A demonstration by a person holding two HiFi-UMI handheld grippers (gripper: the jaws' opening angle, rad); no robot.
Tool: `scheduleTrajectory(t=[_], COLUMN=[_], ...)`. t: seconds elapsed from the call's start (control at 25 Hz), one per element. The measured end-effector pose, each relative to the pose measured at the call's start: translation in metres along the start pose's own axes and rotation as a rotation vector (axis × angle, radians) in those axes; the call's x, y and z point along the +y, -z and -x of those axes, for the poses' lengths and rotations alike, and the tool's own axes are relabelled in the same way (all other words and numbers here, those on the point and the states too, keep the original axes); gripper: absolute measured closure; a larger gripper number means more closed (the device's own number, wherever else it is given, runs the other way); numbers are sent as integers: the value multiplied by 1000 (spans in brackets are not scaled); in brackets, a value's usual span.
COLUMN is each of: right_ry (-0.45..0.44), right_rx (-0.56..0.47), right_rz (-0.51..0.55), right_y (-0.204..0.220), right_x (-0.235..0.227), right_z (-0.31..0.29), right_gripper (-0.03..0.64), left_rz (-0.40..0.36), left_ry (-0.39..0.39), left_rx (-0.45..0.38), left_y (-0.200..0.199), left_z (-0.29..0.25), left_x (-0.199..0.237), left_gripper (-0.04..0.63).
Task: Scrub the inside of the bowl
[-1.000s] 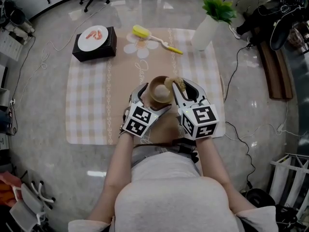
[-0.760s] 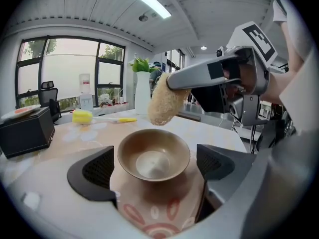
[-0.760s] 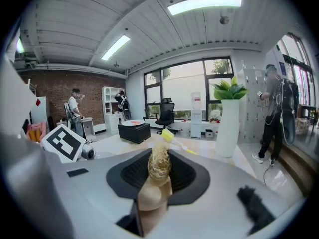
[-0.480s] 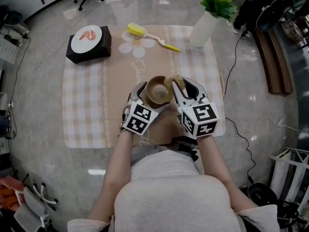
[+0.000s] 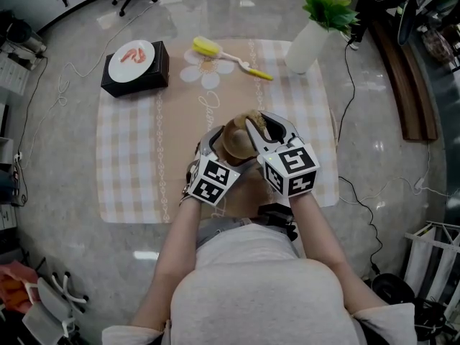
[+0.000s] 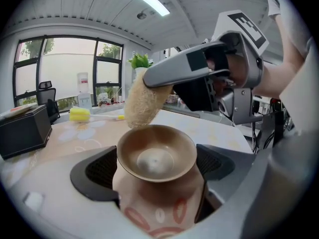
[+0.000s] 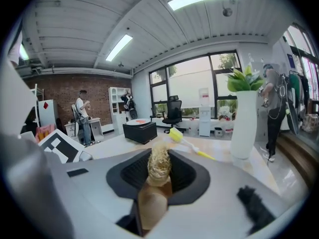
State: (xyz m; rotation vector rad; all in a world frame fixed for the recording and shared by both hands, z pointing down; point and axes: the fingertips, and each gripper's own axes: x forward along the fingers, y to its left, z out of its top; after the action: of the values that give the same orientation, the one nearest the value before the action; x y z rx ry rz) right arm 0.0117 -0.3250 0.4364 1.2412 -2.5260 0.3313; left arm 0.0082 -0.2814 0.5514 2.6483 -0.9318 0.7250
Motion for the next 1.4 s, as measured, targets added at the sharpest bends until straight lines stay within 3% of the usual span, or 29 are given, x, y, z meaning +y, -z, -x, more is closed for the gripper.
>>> scheduleTrajectory(t=[0.28, 0.52, 0.76, 1.4], right_ry=[-54, -109, -99, -21], right_rx=[17, 71, 72, 65], right_rz=[-37, 10, 51, 17], right_y=[4, 15, 15, 14], right_x=[9, 22, 20, -18], right_z=[-20, -31, -35, -24], right_gripper=[518, 518, 518, 518], left_rz=[-2, -8, -6, -15], left_ry=[1, 4, 5, 1], left_rx=[9, 14, 16, 29], left_y=[0, 1, 2, 2], left_z=[0, 1, 1, 0], left_x=[0, 0, 0, 0], left_gripper=[91, 92, 92, 95])
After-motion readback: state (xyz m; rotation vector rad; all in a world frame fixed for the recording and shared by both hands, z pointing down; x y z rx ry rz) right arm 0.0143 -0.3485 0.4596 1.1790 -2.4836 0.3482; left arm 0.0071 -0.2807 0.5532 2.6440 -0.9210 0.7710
